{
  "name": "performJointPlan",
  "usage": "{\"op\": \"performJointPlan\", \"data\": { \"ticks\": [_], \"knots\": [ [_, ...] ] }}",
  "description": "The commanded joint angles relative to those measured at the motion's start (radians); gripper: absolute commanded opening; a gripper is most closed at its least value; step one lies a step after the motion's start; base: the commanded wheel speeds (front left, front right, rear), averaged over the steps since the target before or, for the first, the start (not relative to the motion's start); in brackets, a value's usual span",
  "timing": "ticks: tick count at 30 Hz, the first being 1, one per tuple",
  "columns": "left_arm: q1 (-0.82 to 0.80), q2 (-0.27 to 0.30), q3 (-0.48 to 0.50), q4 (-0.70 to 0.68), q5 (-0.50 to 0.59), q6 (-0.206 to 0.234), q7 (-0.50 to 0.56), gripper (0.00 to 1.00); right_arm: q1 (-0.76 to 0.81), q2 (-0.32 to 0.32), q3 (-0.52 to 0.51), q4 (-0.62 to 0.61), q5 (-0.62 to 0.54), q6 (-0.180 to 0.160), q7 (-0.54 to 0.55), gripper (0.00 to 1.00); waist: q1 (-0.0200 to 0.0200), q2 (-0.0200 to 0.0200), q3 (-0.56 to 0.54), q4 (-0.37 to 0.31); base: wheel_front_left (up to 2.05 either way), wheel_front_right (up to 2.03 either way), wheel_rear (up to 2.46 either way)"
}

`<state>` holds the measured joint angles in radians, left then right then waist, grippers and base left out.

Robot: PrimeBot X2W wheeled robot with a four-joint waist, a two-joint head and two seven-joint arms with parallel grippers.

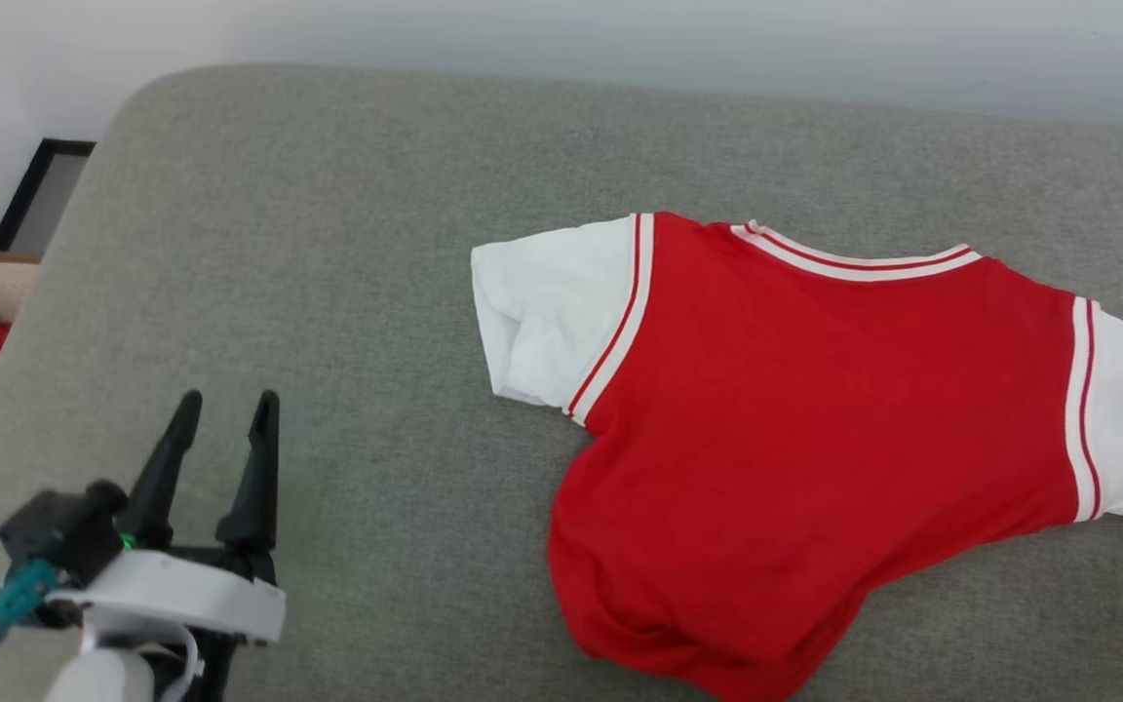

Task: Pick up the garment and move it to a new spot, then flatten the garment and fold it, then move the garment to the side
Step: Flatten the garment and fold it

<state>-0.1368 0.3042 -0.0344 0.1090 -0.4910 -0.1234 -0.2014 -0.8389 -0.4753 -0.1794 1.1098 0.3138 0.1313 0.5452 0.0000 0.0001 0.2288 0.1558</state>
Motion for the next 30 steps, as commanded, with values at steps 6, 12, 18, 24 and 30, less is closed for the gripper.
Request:
{"op": "performJointPlan", "data": {
  "ticks": [6,12,18,24,30],
  "knots": [
    [-0.117,0.066,-0.045,-0.004,-0.05,-0.008,0.112,1.0,-0.009,0.014,0.033,-0.003,0.021,-0.001,-0.016,0.0,0.0,-0.0001,-0.001,-0.034,0.0,0.0,0.0],
    [-0.315,0.166,-0.174,0.034,-0.195,-0.008,0.338,1.0,-0.027,0.018,0.057,-0.023,0.046,-0.001,-0.019,0.0,0.0,-0.0001,0.035,-0.053,0.0,0.0,0.0],
    [-0.524,0.219,-0.289,0.136,-0.335,-0.008,0.527,1.0,-0.047,0.018,0.078,-0.039,0.068,-0.001,-0.026,0.0,0.0,-0.0001,0.077,-0.066,0.0,0.0,0.0],
    [-0.723,0.228,-0.401,0.296,-0.425,-0.007,0.688,1.0,-0.07,0.024,0.103,-0.057,0.084,-0.001,-0.034,0.0,0.0,-0.0001,0.13,-0.088,0.0,0.0,0.0],
    [-0.839,0.215,-0.497,0.429,-0.461,-0.007,0.738,1.0,-0.084,0.03,0.126,-0.065,0.098,-0.001,-0.036,0.0,0.0,-0.0001,0.173,-0.102,0.0,0.0,0.0]
  ]
}}
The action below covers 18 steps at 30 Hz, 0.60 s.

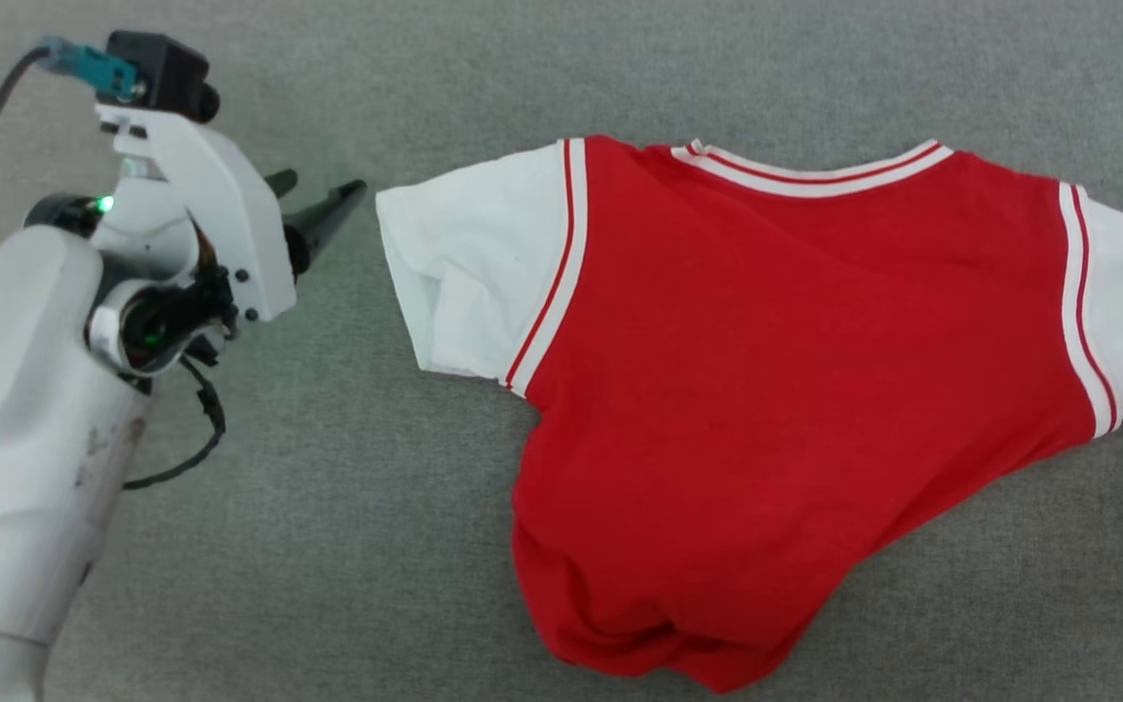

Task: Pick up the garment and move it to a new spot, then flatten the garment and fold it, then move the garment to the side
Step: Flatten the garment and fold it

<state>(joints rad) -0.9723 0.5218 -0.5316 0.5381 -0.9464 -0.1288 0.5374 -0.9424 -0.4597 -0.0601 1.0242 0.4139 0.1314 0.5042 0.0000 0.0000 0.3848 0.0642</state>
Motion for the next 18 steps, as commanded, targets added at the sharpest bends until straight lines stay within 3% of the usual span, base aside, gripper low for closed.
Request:
{"op": "performJointPlan", "data": {
  "ticks": [1,18],
  "knots": [
    [-0.015,-0.008,-0.015,0.018,-0.01,-0.002,0.006,1.0,0.019,0.013,0.01,0.02,0.001,-0.001,0.004,0.0,0.0,0.0,0.021,-0.011,0.0,0.0,0.0],
    [-0.135,-0.066,-0.212,0.211,-0.108,-0.002,-0.046,1.0,0.002,0.007,0.054,0.036,0.021,-0.002,-0.011,0.0,0.0,0.0,0.05,-0.006,0.0,0.0,0.0]
  ]
}}
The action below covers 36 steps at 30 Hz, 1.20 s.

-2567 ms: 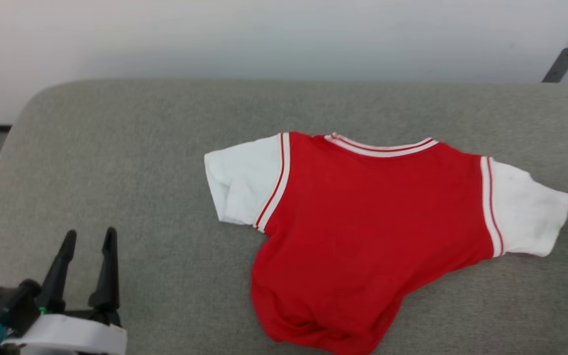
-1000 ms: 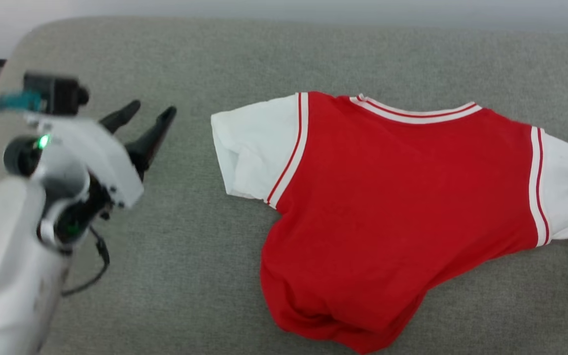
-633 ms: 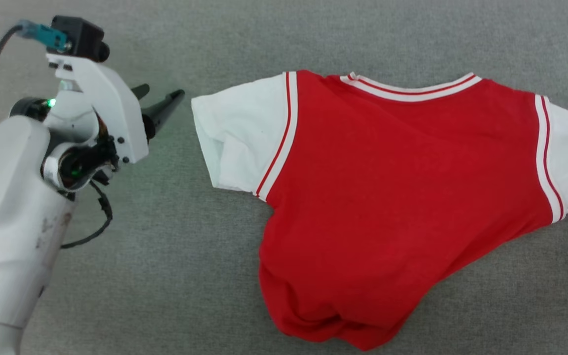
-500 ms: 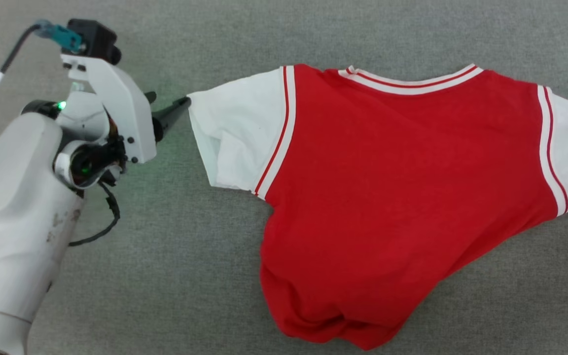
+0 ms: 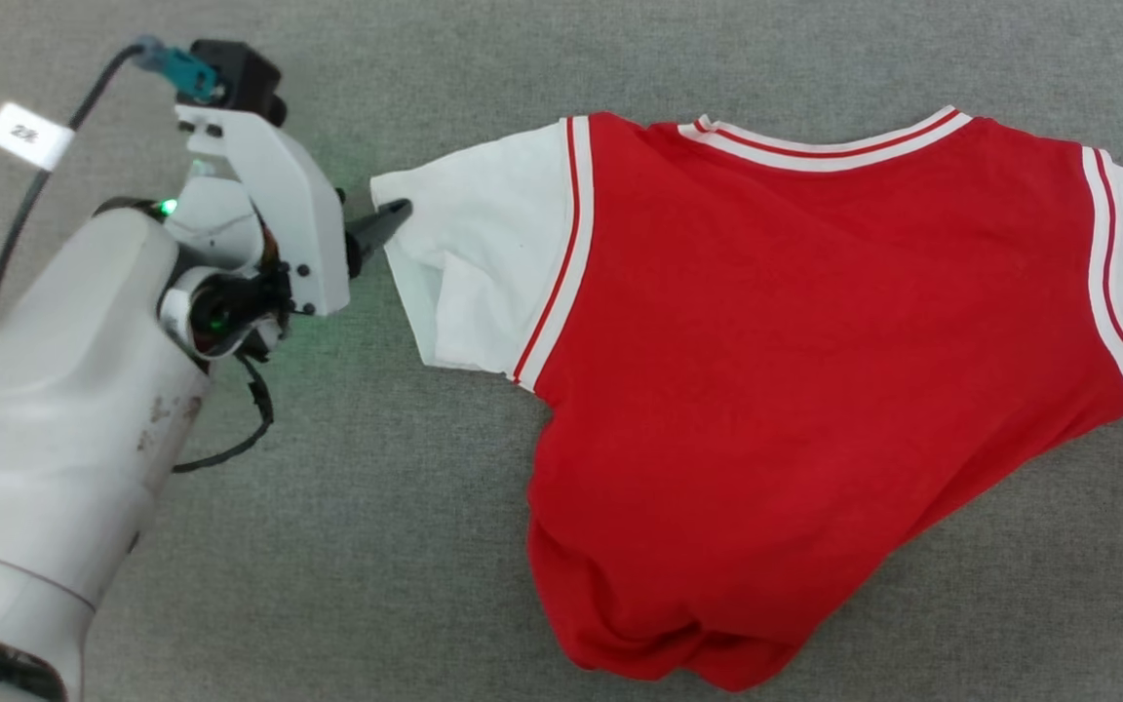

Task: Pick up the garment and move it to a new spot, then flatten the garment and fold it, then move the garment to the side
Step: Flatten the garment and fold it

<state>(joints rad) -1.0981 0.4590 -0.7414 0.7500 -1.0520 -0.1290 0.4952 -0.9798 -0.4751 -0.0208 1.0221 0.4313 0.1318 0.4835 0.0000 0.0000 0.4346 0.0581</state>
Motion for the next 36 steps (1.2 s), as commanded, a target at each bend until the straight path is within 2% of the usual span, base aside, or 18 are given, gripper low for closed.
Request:
{"op": "performJointPlan", "data": {
  "ticks": [1,8,9,11,20,28,36],
  "knots": [
    [-0.013,-0.004,-0.013,0.005,-0.006,-0.002,-0.009,1.0,0.038,0.022,0.017,0.039,0.004,-0.002,0.008,0.0,0.0,0.0,0.002,0.001,0.0,0.0,0.0],
    [-0.022,-0.034,-0.096,0.081,-0.025,-0.002,-0.011,1.0,0.038,0.025,0.029,0.055,0.012,-0.002,0.001,0.0,0.0,0.0,0.008,0.001,0.0,0.0,0.0],
    [-0.025,-0.038,-0.106,0.093,-0.023,-0.002,-0.018,0.78,0.037,0.025,0.031,0.057,0.014,-0.002,0.001,0.0,0.0,0.0,0.008,0.0,0.0,0.0,0.0],
    [-0.029,-0.05,-0.128,0.105,-0.023,-0.002,-0.035,0.0,0.035,0.028,0.035,0.06,0.019,-0.002,0.001,0.0,0.0,0.0,0.009,-0.002,0.0,0.0,0.0],
    [-0.055,-0.051,-0.169,0.119,-0.09,-0.002,-0.126,0.0,0.017,0.029,0.053,0.075,0.024,-0.002,-0.005,0.0,0.0,0.0,0.003,-0.008,0.0,0.0,0.0],
    [-0.081,-0.015,-0.211,0.094,-0.149,-0.002,-0.15,0.0,0.007,0.03,0.077,0.068,0.039,-0.001,-0.019,0.0,0.0,0.0,-0.027,-0.011,0.0,0.0,0.0],
    [-0.116,0.036,-0.249,0.057,-0.177,-0.002,-0.189,0.0,-0.014,0.036,0.138,-0.02,0.094,-0.001,-0.037,0.0,0.0,0.0,-0.1,-0.013,0.0,0.0,0.0]
  ]
}}
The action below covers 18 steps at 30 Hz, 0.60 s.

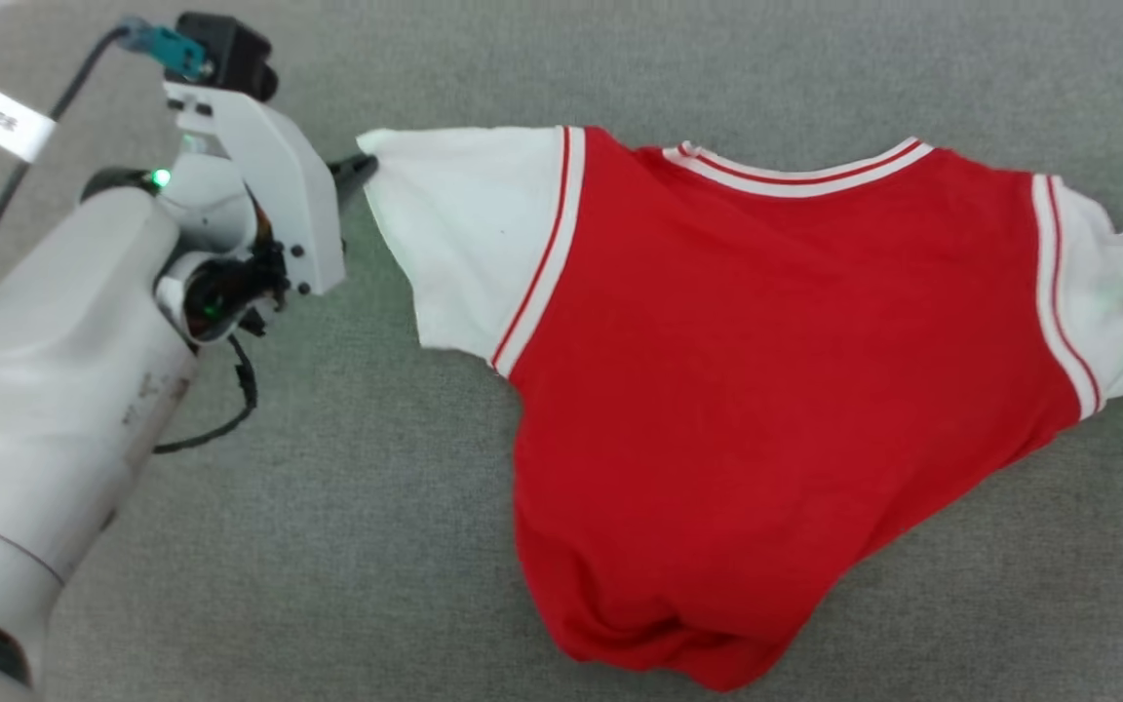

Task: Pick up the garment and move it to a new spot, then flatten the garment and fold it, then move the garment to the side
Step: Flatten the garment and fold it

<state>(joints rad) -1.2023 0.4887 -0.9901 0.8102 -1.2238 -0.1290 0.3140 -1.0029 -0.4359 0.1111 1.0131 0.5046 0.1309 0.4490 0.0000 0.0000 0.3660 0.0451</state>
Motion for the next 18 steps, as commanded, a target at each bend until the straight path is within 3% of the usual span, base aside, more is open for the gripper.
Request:
{"op": "performJointPlan", "data": {
  "ticks": [1,18],
  "knots": [
    [-0.016,0.01,-0.003,-0.005,-0.011,-0.002,-0.014,0.0,0.008,0.004,0.014,-0.026,0.032,0.0,-0.006,0.0,0.0,0.0,-0.048,0.0,0.0,0.0,0.0],
    [-0.162,0.035,-0.04,0.014,-0.025,-0.002,-0.071,0.0,-0.098,0.046,0.164,-0.234,0.118,0.0,-0.077,0.0,0.0,0.0,-0.336,0.029,0.0,0.0,0.0]
  ]
}}
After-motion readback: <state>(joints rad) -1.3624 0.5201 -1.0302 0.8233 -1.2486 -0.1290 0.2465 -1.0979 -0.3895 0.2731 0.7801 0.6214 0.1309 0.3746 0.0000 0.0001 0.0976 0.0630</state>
